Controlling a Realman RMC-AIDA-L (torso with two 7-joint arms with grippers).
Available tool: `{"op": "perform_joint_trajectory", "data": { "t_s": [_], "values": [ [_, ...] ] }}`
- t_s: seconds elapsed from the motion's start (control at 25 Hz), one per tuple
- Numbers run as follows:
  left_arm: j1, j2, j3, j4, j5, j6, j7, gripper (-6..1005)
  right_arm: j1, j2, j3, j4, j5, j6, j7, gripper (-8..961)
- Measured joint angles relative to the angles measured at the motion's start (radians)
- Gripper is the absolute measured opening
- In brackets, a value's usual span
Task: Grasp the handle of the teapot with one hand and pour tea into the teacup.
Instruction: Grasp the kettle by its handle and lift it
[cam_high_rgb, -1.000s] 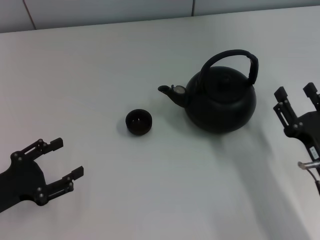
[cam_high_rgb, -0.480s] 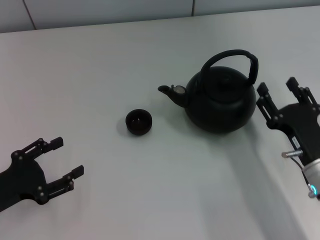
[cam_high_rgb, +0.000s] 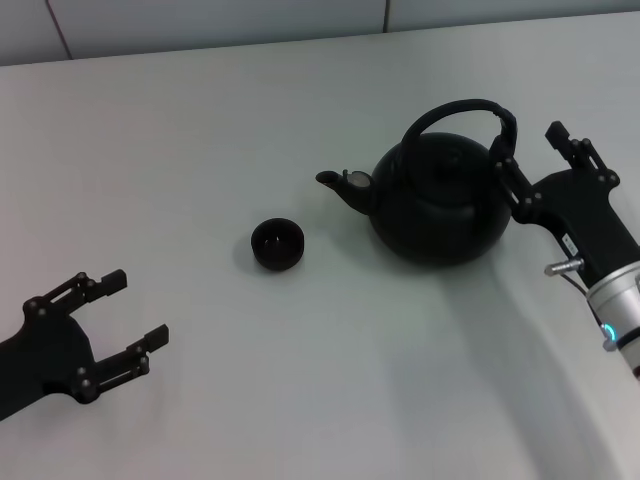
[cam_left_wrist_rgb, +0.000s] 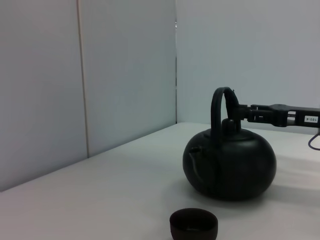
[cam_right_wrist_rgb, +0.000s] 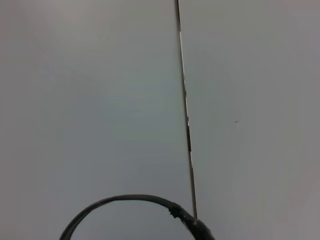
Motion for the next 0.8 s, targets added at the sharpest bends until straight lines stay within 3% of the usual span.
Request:
{"op": "perform_joint_trajectory", "data": {
  "t_s": [0.48,0.8],
  "values": [
    [-0.001,-0.011,-0.022,0.0,0.0,-0.001,0.0,792,0.02,0.004,0.007,-0.026,-0.006,0.046,0.011,682],
    [-0.002,-0.014,-0.029,0.0,0.0,0.0,0.0,789,0.019,0.004,0.002,-0.029,-0.012,0.041,0.008,531]
  ]
}}
